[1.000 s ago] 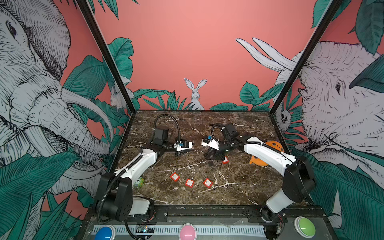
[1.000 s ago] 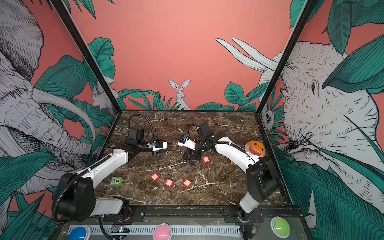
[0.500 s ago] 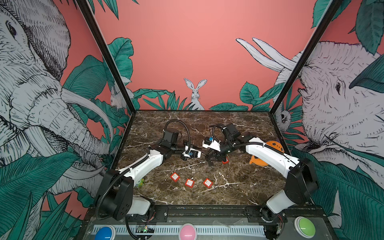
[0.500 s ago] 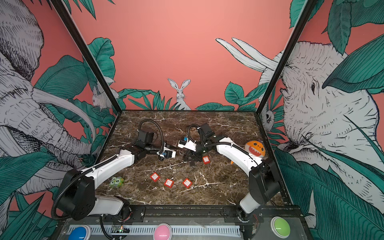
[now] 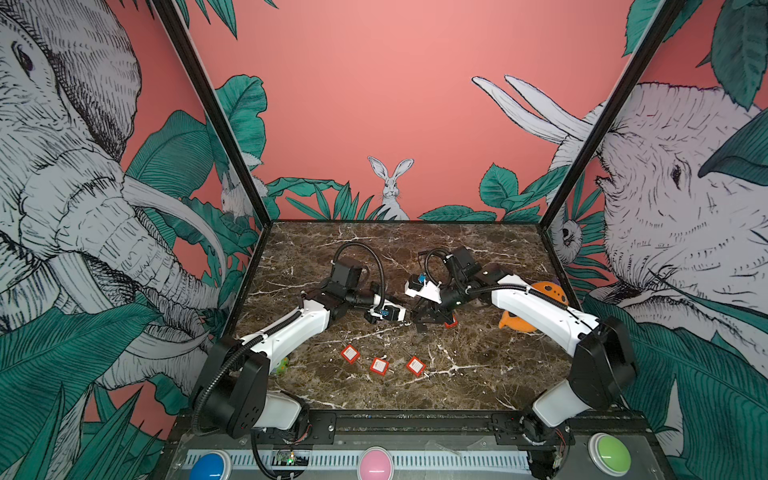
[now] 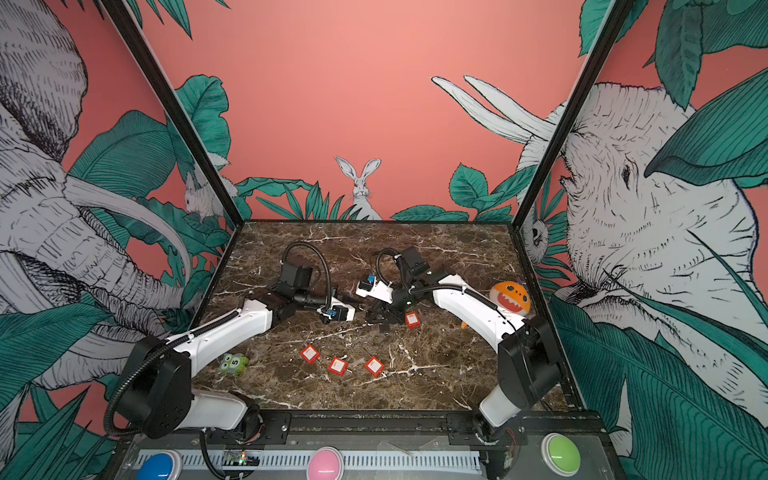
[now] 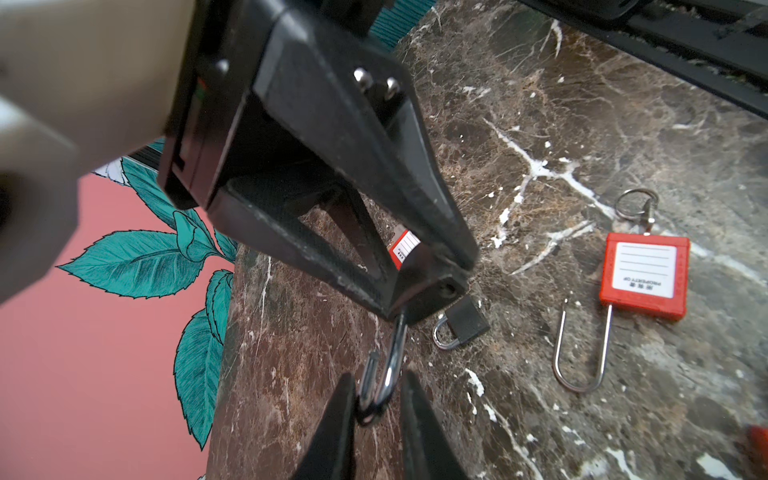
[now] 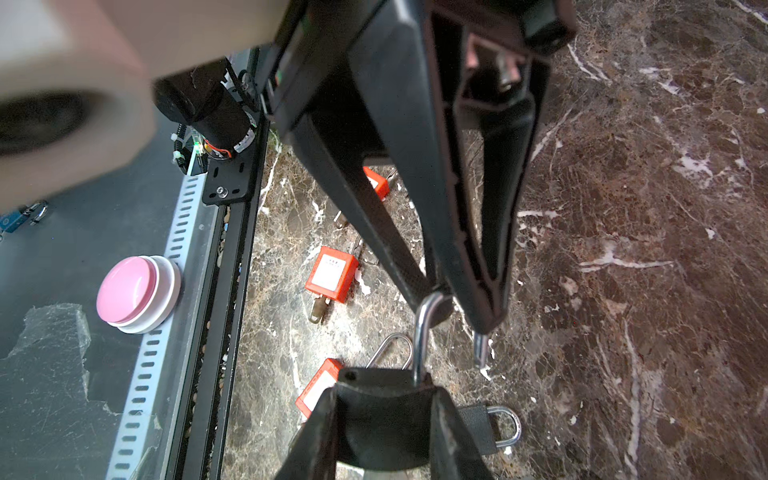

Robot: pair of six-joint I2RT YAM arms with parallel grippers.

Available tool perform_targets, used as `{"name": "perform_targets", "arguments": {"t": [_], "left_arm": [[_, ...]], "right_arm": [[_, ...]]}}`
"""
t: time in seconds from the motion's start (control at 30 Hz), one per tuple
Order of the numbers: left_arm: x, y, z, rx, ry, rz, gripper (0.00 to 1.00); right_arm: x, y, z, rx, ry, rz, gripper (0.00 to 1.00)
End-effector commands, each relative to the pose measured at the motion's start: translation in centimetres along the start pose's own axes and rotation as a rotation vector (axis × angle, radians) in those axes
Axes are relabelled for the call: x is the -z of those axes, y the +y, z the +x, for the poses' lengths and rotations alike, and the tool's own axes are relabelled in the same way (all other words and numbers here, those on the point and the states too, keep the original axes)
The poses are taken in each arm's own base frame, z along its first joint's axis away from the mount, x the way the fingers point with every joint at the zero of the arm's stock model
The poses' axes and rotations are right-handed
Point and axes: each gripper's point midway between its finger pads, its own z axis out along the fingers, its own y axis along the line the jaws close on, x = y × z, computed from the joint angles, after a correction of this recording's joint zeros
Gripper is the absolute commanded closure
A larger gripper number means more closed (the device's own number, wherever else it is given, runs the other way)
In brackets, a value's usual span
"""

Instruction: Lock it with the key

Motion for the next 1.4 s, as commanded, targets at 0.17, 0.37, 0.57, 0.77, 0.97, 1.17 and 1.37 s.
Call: {"name": "perform_targets", "arguments": {"t": [0.17,0.37,0.57,0.77,0.97,1.17,1.37], "left_arm": [[-0.1,-0.9,-1.2,0.003,-0.055,0.041,0.92],[-0.1,-1.2,-1.7,0.077,-0.079,0.057,1.00],[-0.5,-1.3,-2.1,0.268,-0.125,0.117,1.00],[-1.2,-0.6,-2.2,0.430,-0.186,0.108,1.00],[-1.5,0.3,-2.0,0.515,-0.198,0.078,1.00],[-1.6,1.0,-2.4,0.588,-0.242,0.076,1.00],[-1.5,0.7,-2.6,0.605,-0.257,0.077,1.00]], "right_arm": [[0.9,0.0,-1.3,0.053,-0.027,0.012,0.85],[1.0,-0.6,-1.1,0.061,-0.001,0.042,0.66],[2.6,-0.6,-0.7,0.102,0.042,0.119,0.50],[4.4,-0.8,0.1,0.105,0.014,0.249,0.43],[4.6,-0.8,1.0,0.051,0.003,0.265,0.43],[3.4,-1.6,1.5,0.027,0.013,0.249,0.48],[2.9,-2.7,1.0,0.055,-0.009,0.260,0.57]]}}
